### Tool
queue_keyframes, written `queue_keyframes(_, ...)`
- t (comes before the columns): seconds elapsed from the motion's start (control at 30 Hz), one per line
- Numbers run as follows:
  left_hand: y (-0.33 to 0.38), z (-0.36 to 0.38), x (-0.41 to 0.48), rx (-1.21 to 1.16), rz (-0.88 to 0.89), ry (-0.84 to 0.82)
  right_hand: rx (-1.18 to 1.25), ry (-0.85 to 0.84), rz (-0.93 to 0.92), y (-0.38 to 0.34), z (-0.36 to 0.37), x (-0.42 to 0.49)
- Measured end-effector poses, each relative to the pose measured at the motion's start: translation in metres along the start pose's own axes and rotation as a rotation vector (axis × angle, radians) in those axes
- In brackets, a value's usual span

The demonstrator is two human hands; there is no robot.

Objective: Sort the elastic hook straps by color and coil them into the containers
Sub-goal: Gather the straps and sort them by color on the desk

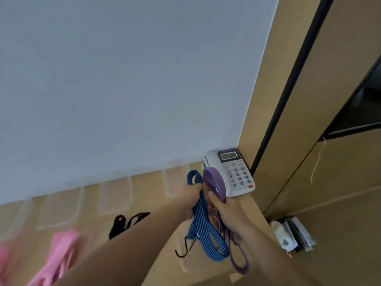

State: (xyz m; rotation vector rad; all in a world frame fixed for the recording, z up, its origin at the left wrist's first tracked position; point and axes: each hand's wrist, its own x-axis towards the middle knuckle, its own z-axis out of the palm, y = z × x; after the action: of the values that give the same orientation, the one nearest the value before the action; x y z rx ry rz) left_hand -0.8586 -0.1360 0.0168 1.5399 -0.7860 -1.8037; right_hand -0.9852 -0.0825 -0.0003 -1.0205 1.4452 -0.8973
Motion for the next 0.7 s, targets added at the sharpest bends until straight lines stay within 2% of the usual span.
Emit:
queue_keyframes(0.17, -0.02, 0.017, 0.047, 0.037, -0.084, 0.113, -0.222, -0.038, 0.165, 0.016, -0.012, 0.046)
queue_keyframes(0.33, -0.032, 0.035, 0.075, 0.06, -0.115, 0.141, -0.282, -0.033, 0.172, 0.034, -0.021, 0.077)
queue_keyframes(0.43, -0.041, 0.038, 0.077, 0.137, -0.089, 0.163, -0.276, -0.111, 0.097, 0.045, -0.022, 0.081)
queue_keyframes(0.5, -0.047, 0.036, 0.075, 0.161, -0.019, 0.192, -0.316, -0.1, 0.06, 0.054, -0.021, 0.083)
queue_keyframes(0.6, -0.048, 0.035, 0.062, 0.195, 0.092, 0.185, -0.457, 0.038, -0.028, 0.062, -0.018, 0.081)
queue_keyframes(0.7, -0.06, 0.033, 0.049, 0.517, 0.191, 0.228, -0.791, 0.194, -0.244, 0.068, -0.015, 0.071)
